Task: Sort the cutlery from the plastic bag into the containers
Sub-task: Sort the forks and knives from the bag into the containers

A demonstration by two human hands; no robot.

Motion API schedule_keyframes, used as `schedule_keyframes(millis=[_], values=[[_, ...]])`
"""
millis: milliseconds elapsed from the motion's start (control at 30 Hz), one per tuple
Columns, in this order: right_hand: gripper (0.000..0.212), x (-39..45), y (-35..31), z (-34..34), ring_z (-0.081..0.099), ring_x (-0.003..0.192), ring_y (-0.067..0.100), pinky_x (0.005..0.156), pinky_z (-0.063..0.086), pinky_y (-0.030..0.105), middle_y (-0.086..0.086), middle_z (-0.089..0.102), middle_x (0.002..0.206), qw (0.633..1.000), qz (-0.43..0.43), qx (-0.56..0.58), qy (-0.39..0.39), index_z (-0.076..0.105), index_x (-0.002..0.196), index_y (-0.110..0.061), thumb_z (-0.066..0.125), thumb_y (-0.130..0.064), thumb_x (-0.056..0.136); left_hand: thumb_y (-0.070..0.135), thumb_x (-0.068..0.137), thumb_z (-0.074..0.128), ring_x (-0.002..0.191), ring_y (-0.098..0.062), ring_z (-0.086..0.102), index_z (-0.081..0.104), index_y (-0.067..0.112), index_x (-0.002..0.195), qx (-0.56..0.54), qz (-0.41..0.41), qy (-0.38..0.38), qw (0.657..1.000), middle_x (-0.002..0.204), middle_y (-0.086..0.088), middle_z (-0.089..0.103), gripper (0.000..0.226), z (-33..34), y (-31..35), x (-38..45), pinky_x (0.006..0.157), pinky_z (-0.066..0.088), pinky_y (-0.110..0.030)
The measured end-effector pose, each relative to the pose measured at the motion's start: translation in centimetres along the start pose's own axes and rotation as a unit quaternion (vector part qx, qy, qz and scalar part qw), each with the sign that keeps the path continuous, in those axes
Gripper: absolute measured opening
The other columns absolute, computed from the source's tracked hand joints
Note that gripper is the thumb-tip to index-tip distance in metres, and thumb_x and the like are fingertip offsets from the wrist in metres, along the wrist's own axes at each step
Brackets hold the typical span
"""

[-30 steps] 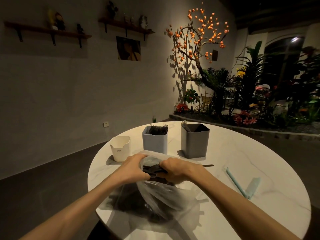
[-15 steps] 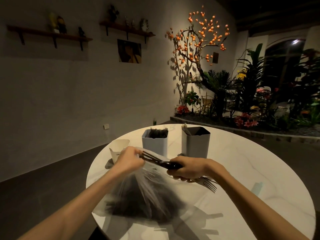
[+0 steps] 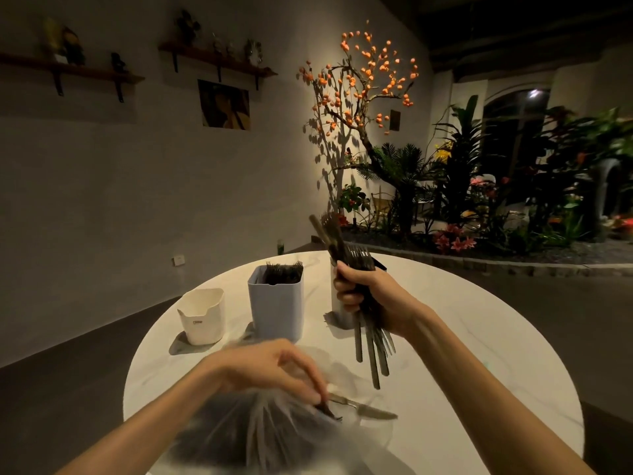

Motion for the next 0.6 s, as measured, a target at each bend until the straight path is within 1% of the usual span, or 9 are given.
schedule_keyframes(millis=[67, 100, 167, 233, 300, 367, 467, 533, 600], values=[[0.017, 0.1, 0.2, -0.5, 0.032, 0.056, 0.008, 0.051, 0.031, 0.02, -0.003, 0.037, 0.07, 0.998, 0.007, 0.065, 0.011, 0.052, 0.088, -0.015, 0.054, -0.025, 0.101, 0.008, 0.093, 0.068, 0.133, -0.012, 0.053, 0.075, 0.021, 0.114, -0.008, -0.005, -0.106, 0.994, 0.138, -0.003, 0.063, 0.026, 1.4, 0.1, 0.3, 0.112, 0.041, -0.027], [0.015, 0.2, 0.3, -0.8, 0.031, 0.055, 0.007, 0.051, 0.031, 0.02, -0.003, 0.038, 0.07, 0.995, 0.009, 0.099, 0.015, 0.052, 0.089, -0.014, 0.055, -0.025, 0.099, 0.007, 0.094, 0.067, 0.135, -0.013, 0.052, 0.075, 0.02, 0.114, -0.032, -0.01, -0.105, 0.994, 0.14, -0.004, 0.062, 0.025, 1.1, 0.2, 0.7, 0.112, 0.042, -0.029], [0.013, 0.2, 0.7, -1.5, 0.031, 0.054, 0.006, 0.05, 0.03, 0.018, -0.004, 0.037, 0.071, 0.986, 0.008, 0.168, 0.023, 0.053, 0.091, -0.013, 0.057, -0.025, 0.095, 0.011, 0.094, 0.068, 0.128, -0.019, 0.059, 0.076, 0.016, 0.113, -0.09, -0.013, -0.021, 0.996, 0.133, -0.005, 0.067, 0.021, -1.2, -0.1, 2.3, 0.111, 0.046, -0.04], [0.012, 0.3, 1.4, -2.3, 0.033, 0.052, 0.005, 0.049, 0.031, 0.017, -0.004, 0.036, 0.07, 0.975, 0.007, 0.218, 0.038, 0.053, 0.091, -0.013, 0.057, -0.024, 0.094, 0.016, 0.093, 0.071, 0.12, -0.023, 0.065, 0.07, 0.012, 0.123, -0.141, -0.015, 0.054, 0.988, 0.127, -0.006, 0.07, 0.03, -3.3, -1.1, 4.1, 0.108, 0.048, -0.046], [0.013, 0.6, 2.2, -2.8, 0.033, 0.052, 0.005, 0.048, 0.033, 0.017, -0.005, 0.036, 0.07, 0.97, 0.006, 0.237, 0.046, 0.053, 0.091, -0.014, 0.055, -0.025, 0.096, 0.019, 0.09, 0.074, 0.12, -0.024, 0.065, 0.058, 0.011, 0.135, -0.187, -0.014, 0.044, 0.981, 0.127, -0.007, 0.07, 0.048, -3.0, -1.4, 5.7, 0.109, 0.048, -0.045], [0.016, 1.0, 3.4, -3.1, 0.034, 0.055, 0.006, 0.05, 0.036, 0.018, -0.004, 0.037, 0.071, 0.972, 0.009, 0.231, 0.051, 0.053, 0.088, -0.014, 0.055, -0.027, 0.098, 0.018, 0.088, 0.074, 0.122, -0.028, 0.064, 0.053, 0.009, 0.136, -0.219, -0.013, 0.006, 0.976, 0.128, -0.011, 0.069, 0.053, -1.3, -1.3, 7.6, 0.109, 0.048, -0.044], [0.02, 1.7, 5.2, -3.1, 0.038, 0.058, 0.009, 0.054, 0.039, 0.019, -0.001, 0.042, 0.071, 0.979, 0.003, 0.195, 0.059, 0.053, 0.085, -0.013, 0.058, -0.027, 0.098, 0.015, 0.095, 0.067, 0.124, -0.04, 0.06, 0.052, 0.002, 0.136, -0.252, 0.016, -0.074, 0.965, 0.131, -0.022, 0.064, 0.045, 1.9, -0.6, 10.0, 0.11, 0.045, -0.05], [0.024, 2.0, 6.2, -3.3, 0.043, 0.059, 0.01, 0.058, 0.042, 0.022, 0.001, 0.046, 0.071, 0.988, -0.013, 0.136, 0.069, 0.053, 0.083, -0.012, 0.061, -0.028, 0.098, 0.01, 0.096, 0.065, 0.111, -0.042, 0.065, 0.057, -0.001, 0.126, -0.289, 0.011, -0.101, 0.952, 0.114, -0.025, 0.068, 0.033, 3.2, -1.2, 11.4, 0.11, 0.043, -0.056], [0.027, 1.9, 7.2, -3.7, 0.049, 0.063, 0.014, 0.063, 0.046, 0.025, 0.004, 0.05, 0.073, 0.993, -0.024, 0.088, 0.07, 0.053, 0.084, -0.009, 0.062, -0.03, 0.099, 0.003, 0.09, 0.066, 0.093, -0.04, 0.067, 0.063, -0.004, 0.105, -0.338, -0.017, -0.111, 0.934, 0.091, -0.022, 0.066, 0.017, 4.0, -2.6, 12.6, 0.112, 0.038, -0.061]])
Point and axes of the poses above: each hand's wrist, its own x-axis towards the middle knuckle, its own z-axis out of the palm, y = z × x, the point moved 8 cm from there along x, towards the middle knuckle
